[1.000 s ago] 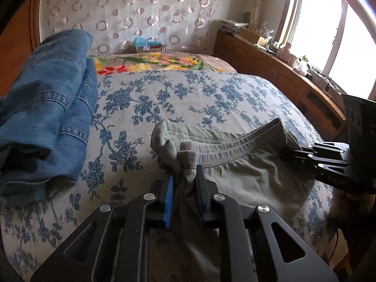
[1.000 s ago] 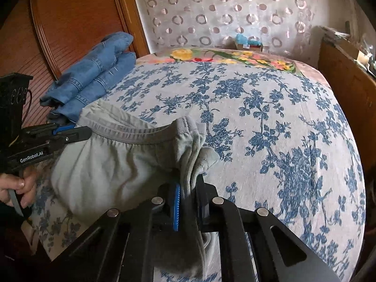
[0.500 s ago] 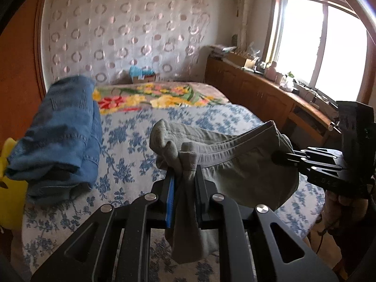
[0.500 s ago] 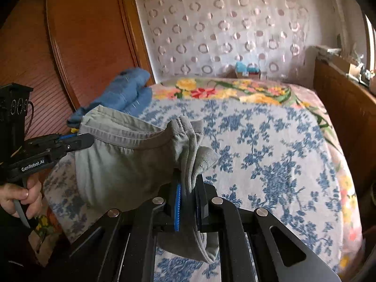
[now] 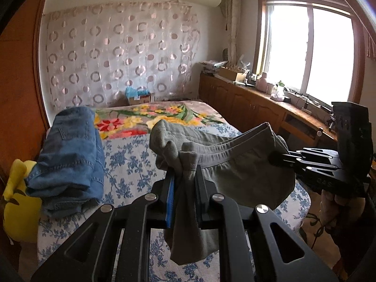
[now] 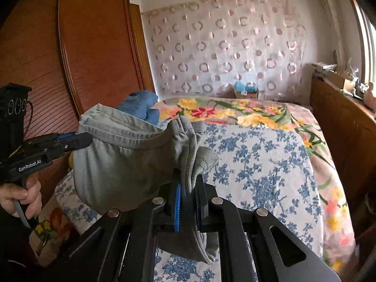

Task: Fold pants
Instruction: 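Lift the pants with the left tool and carry them onto the jeans stack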

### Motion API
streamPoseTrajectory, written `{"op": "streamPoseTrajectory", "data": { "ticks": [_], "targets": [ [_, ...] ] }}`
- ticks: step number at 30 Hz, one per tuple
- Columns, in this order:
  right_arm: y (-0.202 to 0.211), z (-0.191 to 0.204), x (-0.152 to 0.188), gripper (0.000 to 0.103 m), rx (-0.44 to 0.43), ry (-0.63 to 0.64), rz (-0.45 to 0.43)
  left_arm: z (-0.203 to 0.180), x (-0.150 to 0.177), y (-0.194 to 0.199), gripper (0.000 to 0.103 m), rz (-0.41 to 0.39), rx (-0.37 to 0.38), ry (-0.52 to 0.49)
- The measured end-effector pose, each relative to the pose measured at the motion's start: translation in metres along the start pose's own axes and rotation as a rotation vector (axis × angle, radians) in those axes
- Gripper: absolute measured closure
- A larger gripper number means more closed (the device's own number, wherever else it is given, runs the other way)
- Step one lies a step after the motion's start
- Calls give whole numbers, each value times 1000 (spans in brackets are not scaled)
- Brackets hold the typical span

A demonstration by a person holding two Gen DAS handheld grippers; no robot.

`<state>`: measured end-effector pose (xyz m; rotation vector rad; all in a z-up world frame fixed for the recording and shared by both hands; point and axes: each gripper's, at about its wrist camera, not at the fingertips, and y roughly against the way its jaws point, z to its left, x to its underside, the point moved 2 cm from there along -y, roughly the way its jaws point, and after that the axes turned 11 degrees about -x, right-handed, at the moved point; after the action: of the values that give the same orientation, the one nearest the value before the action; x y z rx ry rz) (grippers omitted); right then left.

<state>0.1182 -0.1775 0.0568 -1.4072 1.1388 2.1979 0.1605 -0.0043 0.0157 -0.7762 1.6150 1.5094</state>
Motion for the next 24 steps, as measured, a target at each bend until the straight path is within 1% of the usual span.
{"op": "streamPoseTrajectory", "data": {
  "ticks": [6,11,24],
  "targets": [
    [2,-2,-12,94,-8,23,-22,1,-12,9,87,-22,-15,-2],
    [-5,-7,-29,94,-22,45,-35,9,-25,11,87,-36,-33,4],
    [-71,-36,-67,94,-100,88,-13,45,-41,-7,87,-9,-110,54]
  ]
}}
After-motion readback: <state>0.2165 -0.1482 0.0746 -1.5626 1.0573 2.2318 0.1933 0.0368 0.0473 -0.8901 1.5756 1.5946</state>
